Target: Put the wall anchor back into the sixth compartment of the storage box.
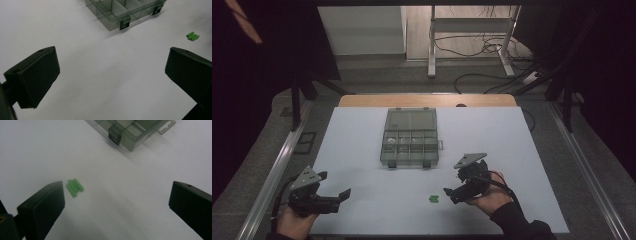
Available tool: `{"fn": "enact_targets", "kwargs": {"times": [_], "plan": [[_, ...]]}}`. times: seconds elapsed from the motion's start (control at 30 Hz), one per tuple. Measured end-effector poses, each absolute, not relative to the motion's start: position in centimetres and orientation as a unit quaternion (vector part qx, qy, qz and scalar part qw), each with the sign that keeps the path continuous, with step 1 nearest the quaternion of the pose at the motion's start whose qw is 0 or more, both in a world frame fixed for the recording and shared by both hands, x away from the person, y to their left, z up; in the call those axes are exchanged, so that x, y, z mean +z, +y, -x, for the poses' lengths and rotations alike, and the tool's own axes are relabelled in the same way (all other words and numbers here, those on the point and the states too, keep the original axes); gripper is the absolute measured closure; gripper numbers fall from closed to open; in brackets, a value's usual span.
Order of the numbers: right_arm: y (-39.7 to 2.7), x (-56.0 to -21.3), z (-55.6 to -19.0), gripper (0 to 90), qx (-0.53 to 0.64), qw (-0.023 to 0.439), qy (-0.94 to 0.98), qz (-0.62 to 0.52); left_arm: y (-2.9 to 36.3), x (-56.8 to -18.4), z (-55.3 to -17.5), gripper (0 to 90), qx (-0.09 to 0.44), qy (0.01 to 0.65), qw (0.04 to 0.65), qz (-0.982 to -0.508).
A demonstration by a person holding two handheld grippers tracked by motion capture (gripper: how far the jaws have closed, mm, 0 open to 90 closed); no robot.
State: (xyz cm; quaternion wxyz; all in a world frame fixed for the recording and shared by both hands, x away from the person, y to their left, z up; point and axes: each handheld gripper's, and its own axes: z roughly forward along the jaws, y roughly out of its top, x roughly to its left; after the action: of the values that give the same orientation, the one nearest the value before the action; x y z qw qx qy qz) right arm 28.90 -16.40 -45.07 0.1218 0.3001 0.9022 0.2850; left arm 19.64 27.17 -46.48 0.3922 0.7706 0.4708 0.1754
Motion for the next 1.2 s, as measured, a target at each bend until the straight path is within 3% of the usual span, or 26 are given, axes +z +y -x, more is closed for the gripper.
{"fn": "enact_targets", "kwargs": {"times": [0.27, 0.3, 0.6, 0.9, 1.2], "plan": [[-14.8, -45.6, -29.2, 10.7, 0.279, 0.108, 0.91, -0.288, 27.3, -46.6, -19.6, 0.2, 0.179, 0.473, 0.386, -0.771], [-14.4, -45.7, -29.2, 15.6, 0.278, 0.101, 0.912, -0.282, 27.4, -46.7, -19.6, 0.2, 0.179, 0.474, 0.387, -0.77], [-13.0, -46.9, -29.8, 31.2, 0.256, 0.072, 0.929, -0.259, 27.4, -46.7, -19.6, 0.2, 0.174, 0.467, 0.395, -0.772], [-11.6, -48.8, -29.9, 57.9, 0.233, 0.051, 0.945, -0.224, 27.2, -46.7, -19.6, 0.4, 0.166, 0.457, 0.399, -0.777], [-10.9, -49.6, -30.0, 72.8, 0.219, 0.035, 0.953, -0.205, 27.2, -46.8, -19.6, 0.5, 0.162, 0.454, 0.401, -0.779]]}}
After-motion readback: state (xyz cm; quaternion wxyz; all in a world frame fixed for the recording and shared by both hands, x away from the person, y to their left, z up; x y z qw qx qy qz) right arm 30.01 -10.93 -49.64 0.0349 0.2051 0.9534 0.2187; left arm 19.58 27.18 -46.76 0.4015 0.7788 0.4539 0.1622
